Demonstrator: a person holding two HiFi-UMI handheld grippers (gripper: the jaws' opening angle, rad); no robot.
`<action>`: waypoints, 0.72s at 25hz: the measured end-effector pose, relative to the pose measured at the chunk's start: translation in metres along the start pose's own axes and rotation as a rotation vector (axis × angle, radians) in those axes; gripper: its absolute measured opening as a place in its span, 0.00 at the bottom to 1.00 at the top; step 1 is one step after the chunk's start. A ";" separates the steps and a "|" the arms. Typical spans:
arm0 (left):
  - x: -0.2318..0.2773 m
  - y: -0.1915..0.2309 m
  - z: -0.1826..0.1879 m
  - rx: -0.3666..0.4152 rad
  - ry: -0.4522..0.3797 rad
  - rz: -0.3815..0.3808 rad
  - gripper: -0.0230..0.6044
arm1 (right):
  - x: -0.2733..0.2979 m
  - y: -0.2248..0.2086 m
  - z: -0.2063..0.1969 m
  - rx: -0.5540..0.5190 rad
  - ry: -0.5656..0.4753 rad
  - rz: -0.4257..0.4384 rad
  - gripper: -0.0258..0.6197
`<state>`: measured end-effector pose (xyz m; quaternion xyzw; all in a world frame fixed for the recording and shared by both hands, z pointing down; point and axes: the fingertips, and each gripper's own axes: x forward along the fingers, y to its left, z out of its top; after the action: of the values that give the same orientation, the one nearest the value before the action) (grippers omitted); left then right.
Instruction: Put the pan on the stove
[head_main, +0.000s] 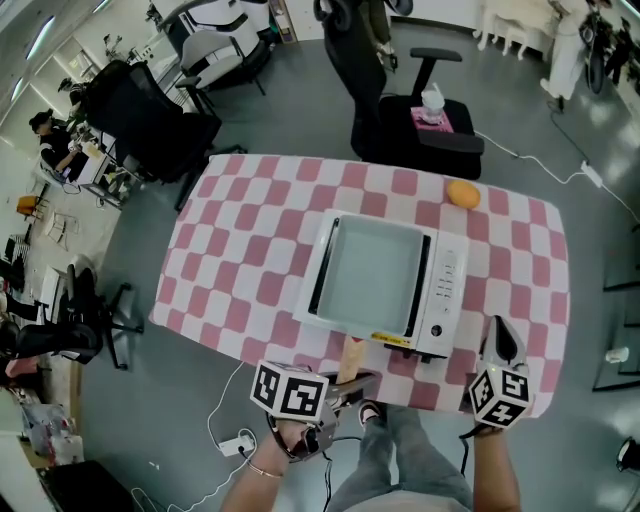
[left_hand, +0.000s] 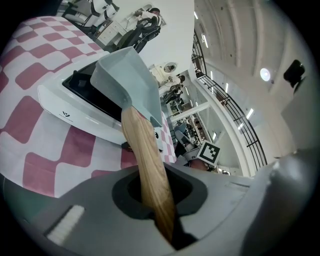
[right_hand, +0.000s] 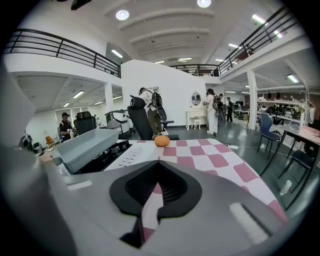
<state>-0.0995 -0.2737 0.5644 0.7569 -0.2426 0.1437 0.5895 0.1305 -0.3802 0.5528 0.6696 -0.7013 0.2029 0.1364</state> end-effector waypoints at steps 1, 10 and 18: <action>0.000 0.001 0.000 -0.002 -0.001 -0.005 0.08 | 0.000 0.000 0.000 0.000 0.000 0.000 0.05; -0.001 0.004 0.002 -0.007 0.002 -0.029 0.08 | 0.003 0.001 0.002 -0.010 0.000 0.000 0.05; -0.003 0.002 0.001 -0.016 0.021 -0.042 0.09 | 0.003 0.007 0.001 -0.016 0.004 0.007 0.05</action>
<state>-0.1029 -0.2746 0.5647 0.7557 -0.2214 0.1373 0.6009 0.1234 -0.3834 0.5530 0.6658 -0.7049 0.1991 0.1422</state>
